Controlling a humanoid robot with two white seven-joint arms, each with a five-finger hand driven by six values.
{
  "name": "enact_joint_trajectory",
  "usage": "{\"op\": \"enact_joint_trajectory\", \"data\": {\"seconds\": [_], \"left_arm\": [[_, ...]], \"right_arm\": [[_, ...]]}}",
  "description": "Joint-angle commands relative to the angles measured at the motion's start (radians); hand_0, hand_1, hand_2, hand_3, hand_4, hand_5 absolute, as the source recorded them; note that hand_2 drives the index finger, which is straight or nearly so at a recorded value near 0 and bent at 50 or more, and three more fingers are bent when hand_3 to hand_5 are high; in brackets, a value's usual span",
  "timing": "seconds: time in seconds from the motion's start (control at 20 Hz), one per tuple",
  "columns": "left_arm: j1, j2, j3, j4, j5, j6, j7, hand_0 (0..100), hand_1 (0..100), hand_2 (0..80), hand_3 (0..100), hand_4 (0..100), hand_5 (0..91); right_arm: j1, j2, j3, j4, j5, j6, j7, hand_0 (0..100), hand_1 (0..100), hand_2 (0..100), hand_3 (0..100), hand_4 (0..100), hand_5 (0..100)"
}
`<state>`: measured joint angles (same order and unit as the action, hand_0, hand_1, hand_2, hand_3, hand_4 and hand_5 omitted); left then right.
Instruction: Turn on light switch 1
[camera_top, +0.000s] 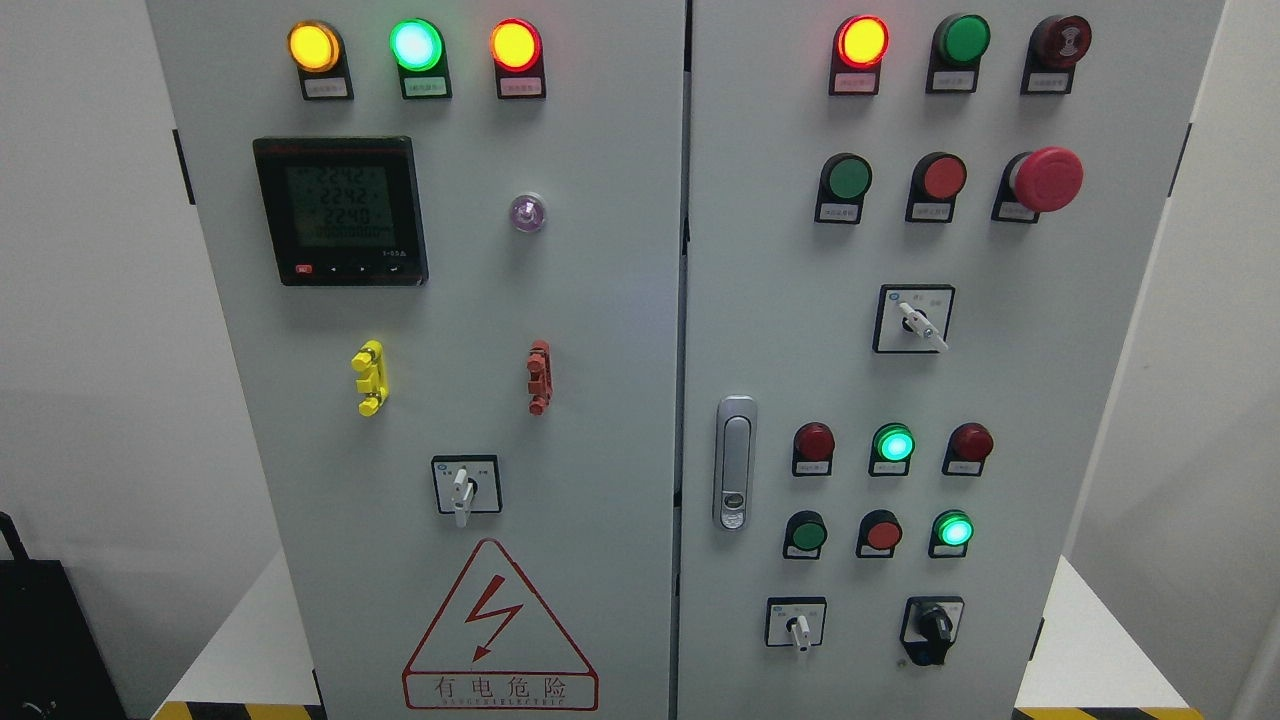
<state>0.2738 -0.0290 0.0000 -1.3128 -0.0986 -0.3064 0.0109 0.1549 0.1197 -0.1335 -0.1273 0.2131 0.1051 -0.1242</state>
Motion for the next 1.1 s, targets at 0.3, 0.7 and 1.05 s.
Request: {"op": "enact_joint_trajectory", "data": {"seconds": [0.3, 0.7, 1.05], "left_arm": [[-0.017, 0.011, -0.006, -0.609, -0.038, 0.004, 0.011, 31, 38, 44.7, 81, 89, 78.1], [-0.11, 0.006, -0.009, -0.615, -0.047, 0.078, 0.063, 9, 50, 49.5, 85, 90, 80.9], [-0.208, 0.003, -0.055, -0.625, -0.056, 0.185, 0.184, 7, 56, 53.3, 87, 91, 84.1]], "right_arm": [[0.0, 0.0, 0.0, 0.0, 0.0, -0.001, 0.003, 5, 0, 0, 0, 0, 0], [0.0, 0.0, 0.0, 0.0, 0.0, -0.001, 0.005, 5, 0, 0, 0, 0, 0], [0.0, 0.0, 0.0, 0.0, 0.0, -0.001, 0.005, 5, 0, 0, 0, 0, 0]]}}
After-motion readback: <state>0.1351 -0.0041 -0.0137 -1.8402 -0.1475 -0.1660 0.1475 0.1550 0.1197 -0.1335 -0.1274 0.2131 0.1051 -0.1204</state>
